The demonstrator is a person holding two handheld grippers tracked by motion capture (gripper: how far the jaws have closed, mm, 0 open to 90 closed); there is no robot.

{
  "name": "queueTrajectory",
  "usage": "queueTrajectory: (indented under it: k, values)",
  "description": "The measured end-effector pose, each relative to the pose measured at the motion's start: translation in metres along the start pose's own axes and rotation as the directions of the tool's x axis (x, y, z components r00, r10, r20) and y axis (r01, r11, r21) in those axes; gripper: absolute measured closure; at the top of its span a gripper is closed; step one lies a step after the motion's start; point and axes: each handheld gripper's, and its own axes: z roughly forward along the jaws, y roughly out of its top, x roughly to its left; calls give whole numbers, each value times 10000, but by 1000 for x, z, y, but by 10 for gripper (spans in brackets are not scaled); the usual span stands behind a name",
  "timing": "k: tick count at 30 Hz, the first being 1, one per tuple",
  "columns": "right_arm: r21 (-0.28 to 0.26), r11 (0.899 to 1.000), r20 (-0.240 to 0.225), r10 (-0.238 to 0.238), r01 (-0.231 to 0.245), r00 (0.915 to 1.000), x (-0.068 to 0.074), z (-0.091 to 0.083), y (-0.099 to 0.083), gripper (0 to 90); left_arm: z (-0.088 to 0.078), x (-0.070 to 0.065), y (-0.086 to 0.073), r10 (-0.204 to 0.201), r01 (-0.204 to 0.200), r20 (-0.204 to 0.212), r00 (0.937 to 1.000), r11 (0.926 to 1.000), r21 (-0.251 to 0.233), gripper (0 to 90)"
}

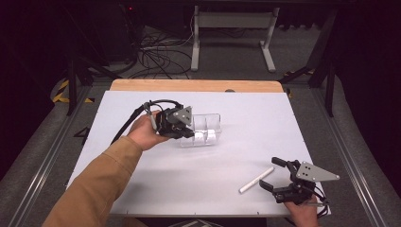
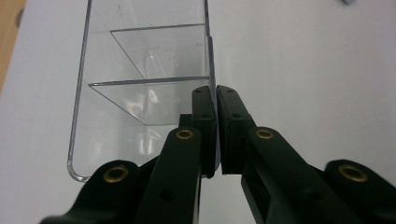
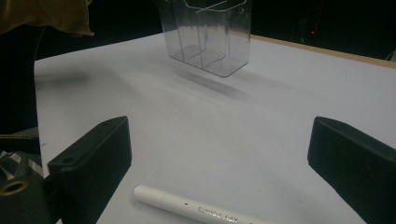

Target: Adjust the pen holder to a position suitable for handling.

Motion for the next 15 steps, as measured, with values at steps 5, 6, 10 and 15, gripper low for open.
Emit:
queueTrajectory:
  k: [5,6,10,15]
  values:
    - [-4,10000,2,7,-7,10000,0,0,0,67,5,-11,-6,239,-228,638,9977,9996,-180,873]
    - [-7,10000,-2,3,-3,10000,0,0,0,67,5,-12,-9,263,-244,741,9969,9994,-262,874]
    - [1,10000,1,-9,9,10000,0,0,0,67,9,-16,-17,358,-314,1157,9926,9987,-395,874]
    - [21,10000,-11,-4,4,10000,0,1,0,67,12,-17,-24,394,-328,1451,9886,9983,-476,873]
